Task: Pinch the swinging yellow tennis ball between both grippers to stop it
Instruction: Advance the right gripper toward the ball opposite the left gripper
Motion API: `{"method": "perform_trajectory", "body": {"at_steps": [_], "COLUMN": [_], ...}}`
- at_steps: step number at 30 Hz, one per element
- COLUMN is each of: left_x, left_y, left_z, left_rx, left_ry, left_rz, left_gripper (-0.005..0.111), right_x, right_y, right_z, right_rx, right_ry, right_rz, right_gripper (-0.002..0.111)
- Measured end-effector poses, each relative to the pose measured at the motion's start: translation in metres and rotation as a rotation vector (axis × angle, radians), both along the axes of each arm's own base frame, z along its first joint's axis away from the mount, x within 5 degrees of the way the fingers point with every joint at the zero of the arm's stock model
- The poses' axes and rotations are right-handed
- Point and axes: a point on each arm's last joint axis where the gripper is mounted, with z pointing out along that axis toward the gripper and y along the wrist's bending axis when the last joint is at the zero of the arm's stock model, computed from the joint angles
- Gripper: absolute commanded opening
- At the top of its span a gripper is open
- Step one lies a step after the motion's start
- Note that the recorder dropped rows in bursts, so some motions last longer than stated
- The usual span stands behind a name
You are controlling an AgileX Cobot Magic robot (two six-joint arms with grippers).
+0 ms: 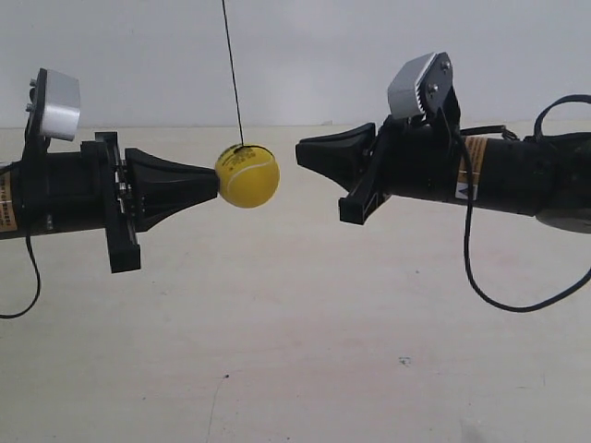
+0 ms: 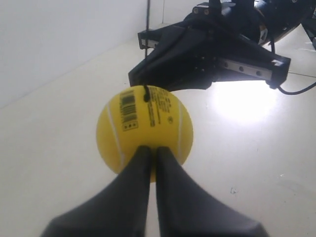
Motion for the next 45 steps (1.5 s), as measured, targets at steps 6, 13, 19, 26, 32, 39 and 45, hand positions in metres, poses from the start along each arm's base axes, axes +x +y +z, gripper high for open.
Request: {"method": "perform_trajectory", "body": {"at_steps": [6,13,19,26,32,39,45], "left_x": [0.000,0.000,0.000,0.000,0.000,0.000,0.000], "left_y": [0.000,0.000,0.000,0.000,0.000,0.000,0.000], "left_z": [0.000,0.000,0.000,0.000,0.000,0.000,0.000], "left_rx": [0.001,0.001,0.004,0.004,0.004,0.004,0.004], "left_ry": [0.000,0.000,0.000,0.000,0.000,0.000,0.000], "left_rz": [-0.002,-0.002,-0.005,-0.005,-0.005,-0.005,-0.005], "left_gripper": [0.005,0.005,0.005,0.005,0.005,0.005,0.005], "right_x": [0.004,0.005,0.005,0.017,0.017,0.014,0.013], "right_y": [0.001,0.001,0.002,0.006,0.008,0.010,0.010], "right_z": [0.005,0.003,-0.002,-0.025,-0.026,-0.022,-0.021], "right_rx": [0.002,-0.017,-0.029,-0.031,-0.016,0.023,0.033], "right_ry": [-0.004,0.003,0.013,0.064,0.073,0.069,0.076], "right_rz": [0.001,-0.004,0.011,0.027,0.051,0.089,0.104], "right_gripper": [0.000,0.000,0.000,0.000,0.000,0.000,0.000]}}
